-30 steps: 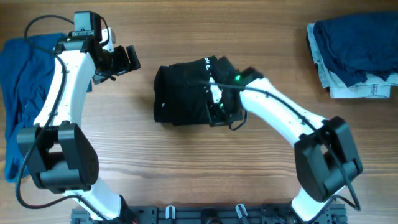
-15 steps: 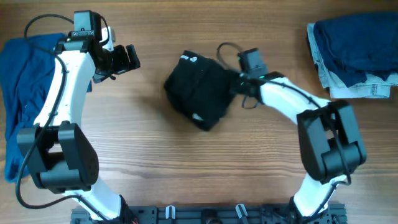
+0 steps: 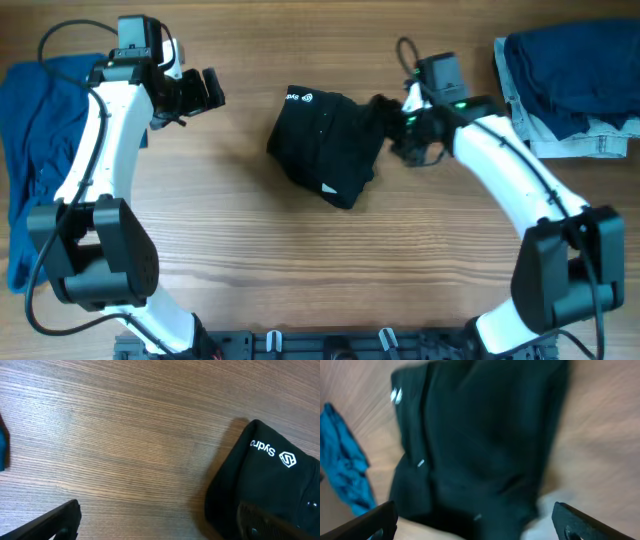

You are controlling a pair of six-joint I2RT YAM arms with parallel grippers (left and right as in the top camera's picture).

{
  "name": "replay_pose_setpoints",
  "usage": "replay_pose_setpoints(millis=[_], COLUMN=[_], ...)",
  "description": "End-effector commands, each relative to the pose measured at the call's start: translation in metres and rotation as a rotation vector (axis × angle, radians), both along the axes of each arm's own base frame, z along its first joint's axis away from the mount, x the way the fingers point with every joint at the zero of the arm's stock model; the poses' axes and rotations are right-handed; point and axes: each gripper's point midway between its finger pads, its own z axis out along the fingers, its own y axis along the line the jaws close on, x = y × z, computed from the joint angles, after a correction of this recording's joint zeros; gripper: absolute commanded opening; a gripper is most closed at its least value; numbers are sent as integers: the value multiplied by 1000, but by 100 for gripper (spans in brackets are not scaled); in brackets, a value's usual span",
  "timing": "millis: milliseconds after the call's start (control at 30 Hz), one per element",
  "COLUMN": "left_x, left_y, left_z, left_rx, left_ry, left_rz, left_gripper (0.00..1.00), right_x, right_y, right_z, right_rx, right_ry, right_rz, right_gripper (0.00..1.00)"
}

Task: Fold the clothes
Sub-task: 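Grip the folded bundle with the right gripper and lift it, then carry the bundle right and place it on the clothes stack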

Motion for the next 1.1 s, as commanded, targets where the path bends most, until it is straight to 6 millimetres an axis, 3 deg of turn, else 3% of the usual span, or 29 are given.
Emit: replay_pose_setpoints(millis=[0,67,133,300,367,533,633,700,767,867,1067], left_x=[0,0,0,-1,-2,-4,-4,-4,-4,-4,-4], left_y=[4,4,8,9,9,10,11,11,11,11,11], left_z=[-8,-7,-8,-9,-9,-10,-10,-10,-10,-10,-10], left_rx=[9,10,31,37,36,44,47,50,50,50,49], left_ry=[9,9,11,15,19,29,29,29,28,28,28], left_rz=[-9,-9,0,2,2,5,6,6,7,7,7], left_gripper=[100,100,100,100,100,100,100,100,100,100,100], right_x=[-29,-48,-52,-29,-23,3,24,33,37,35,64], right_y=[47,74,82,121,120,75,28,8,-1,-27,-118], right_z=[-6,-22,-32,-60,-74,-96,-99,-101,-102,-103,-101], right_rx=[34,-41,-95,-108,-123,-223,-287,-305,-219,-161,-311], right_ry=[168,232,210,0,-3,-23,-12,-5,61,141,-12], right_rz=[-148,-359,-487,-516,-528,-594,-598,-535,-379,-349,-227], right_gripper=[100,99,100,100,99,100,99,99,100,100,100])
